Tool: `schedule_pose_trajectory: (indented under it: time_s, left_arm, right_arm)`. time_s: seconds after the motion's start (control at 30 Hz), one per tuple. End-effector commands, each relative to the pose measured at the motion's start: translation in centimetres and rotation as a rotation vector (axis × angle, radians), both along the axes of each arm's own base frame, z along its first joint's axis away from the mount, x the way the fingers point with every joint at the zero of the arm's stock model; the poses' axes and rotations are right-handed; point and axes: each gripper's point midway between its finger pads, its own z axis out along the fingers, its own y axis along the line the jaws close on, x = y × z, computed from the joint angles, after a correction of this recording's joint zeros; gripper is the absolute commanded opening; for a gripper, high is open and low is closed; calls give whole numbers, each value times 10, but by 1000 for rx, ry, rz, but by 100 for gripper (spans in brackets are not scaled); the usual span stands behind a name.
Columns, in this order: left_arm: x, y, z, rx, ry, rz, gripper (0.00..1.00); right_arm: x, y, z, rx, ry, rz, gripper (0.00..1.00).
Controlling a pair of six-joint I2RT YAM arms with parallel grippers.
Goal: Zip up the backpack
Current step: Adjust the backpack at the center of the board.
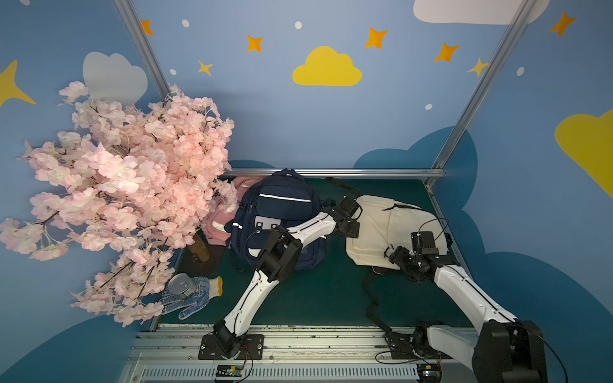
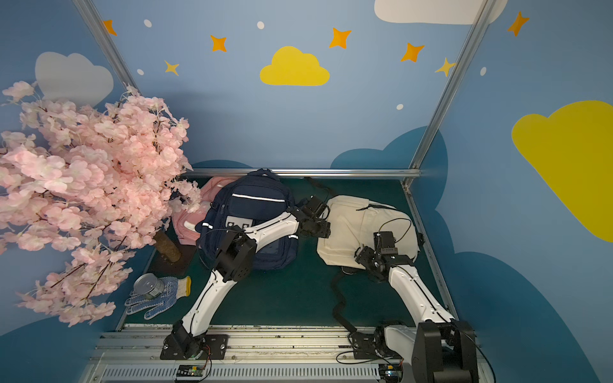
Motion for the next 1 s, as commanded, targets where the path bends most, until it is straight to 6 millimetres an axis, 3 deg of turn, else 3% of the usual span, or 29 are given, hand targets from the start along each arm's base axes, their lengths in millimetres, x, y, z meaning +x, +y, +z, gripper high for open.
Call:
schedule_pose_trajectory:
  time_s: [0.0, 0.13, 0.27, 0.37, 0.5, 0.6, 0.67, 0.77, 0.9, 0.97]
  left_arm:
    - [-13, -6, -13, 15, 74, -41, 55]
    - [-17, -14, -5, -5, 73, -57, 27]
    - [-28, -17, 23, 15, 18, -75, 3]
    - [-43, -13, 60, 6, -39, -65, 3]
    - [-79, 2, 123, -39, -188, -31, 3]
    - [-111, 23, 147, -79, -249, 5, 3]
    - [-131, 34, 147, -92, -255, 23, 3]
    - [-166, 40, 130, -114, -214, 22, 3]
    - [-216, 21, 95, -195, -101, -33, 3]
    - [-238, 6, 81, -226, -31, -82, 10]
  right_arm:
    - [4, -4, -11, 28, -59, -73, 75]
    - [18, -3, -9, 44, -92, -74, 75]
    - [26, 3, -13, 90, -44, -73, 76]
    - [34, 8, -15, 146, -41, -71, 76]
    - [42, 12, -14, 204, -41, -70, 75]
    - [52, 17, -10, 229, -60, -36, 74]
    - [60, 23, -5, 243, -74, 7, 74]
    - [70, 28, -2, 263, -79, 29, 73]
    - [96, 39, 7, 306, -123, 94, 71]
    - [107, 40, 5, 312, -114, 98, 70]
